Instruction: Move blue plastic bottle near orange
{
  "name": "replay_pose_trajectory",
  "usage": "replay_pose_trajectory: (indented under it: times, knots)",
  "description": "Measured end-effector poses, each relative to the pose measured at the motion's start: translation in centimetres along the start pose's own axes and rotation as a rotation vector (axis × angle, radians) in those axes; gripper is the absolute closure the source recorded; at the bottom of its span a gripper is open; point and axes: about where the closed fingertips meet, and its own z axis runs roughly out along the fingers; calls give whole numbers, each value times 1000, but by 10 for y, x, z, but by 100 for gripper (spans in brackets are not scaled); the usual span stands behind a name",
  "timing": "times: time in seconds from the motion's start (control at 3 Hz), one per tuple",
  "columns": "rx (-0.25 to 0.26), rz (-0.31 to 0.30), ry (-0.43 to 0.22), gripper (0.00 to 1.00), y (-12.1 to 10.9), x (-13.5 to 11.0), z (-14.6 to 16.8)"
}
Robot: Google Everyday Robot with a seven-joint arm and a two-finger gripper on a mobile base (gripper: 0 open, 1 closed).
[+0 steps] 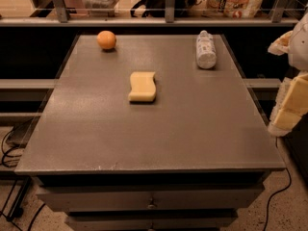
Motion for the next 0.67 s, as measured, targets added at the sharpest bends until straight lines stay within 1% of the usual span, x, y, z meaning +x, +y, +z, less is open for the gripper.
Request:
replay_pose_trajectory:
  times: [0.33,0.67]
  knots:
    - [12,9,-12,0,-2,-2,-1]
    - [39,71,-88,0,-11,-9,7]
